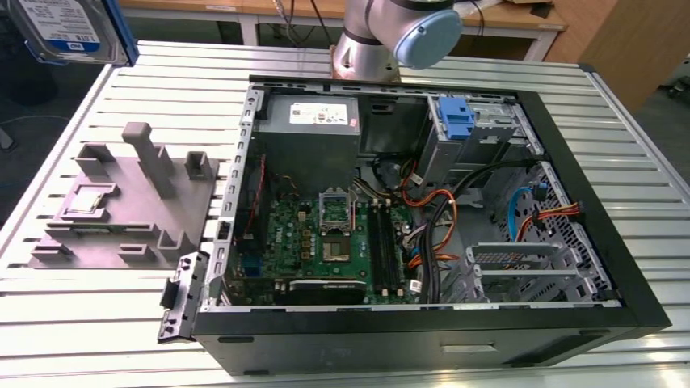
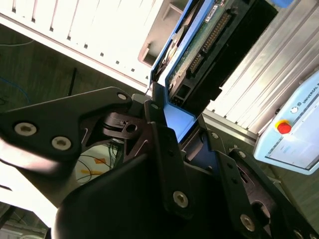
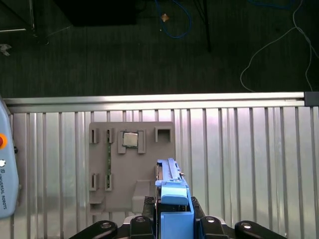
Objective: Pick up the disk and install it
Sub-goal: 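Pick up the disk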
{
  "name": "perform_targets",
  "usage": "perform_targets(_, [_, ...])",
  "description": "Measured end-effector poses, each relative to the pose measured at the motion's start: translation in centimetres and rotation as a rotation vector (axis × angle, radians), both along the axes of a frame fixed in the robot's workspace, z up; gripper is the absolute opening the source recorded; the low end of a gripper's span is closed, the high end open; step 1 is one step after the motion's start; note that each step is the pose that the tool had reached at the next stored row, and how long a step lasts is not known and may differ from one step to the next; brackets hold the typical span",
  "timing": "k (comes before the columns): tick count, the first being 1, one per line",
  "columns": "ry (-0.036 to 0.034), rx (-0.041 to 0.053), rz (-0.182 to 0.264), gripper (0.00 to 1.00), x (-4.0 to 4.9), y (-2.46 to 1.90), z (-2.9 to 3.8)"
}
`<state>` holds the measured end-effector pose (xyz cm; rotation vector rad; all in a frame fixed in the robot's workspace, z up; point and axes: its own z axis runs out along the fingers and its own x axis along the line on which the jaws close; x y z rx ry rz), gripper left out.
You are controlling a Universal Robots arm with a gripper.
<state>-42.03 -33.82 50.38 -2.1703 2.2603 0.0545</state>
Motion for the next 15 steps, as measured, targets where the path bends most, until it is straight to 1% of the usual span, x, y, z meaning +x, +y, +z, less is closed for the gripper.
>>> perform_targets(3, [-0.0001,0.0002,0.000,0.36,0.01,-0.04,-0.01])
perform_targets(9, [-0.0001,0.0002,0.000,0.36,0.06,-0.30,0.00])
perform_targets(15, [-0.0001,0.0003,0.000,0.36,0.18,-0.33,-0.01])
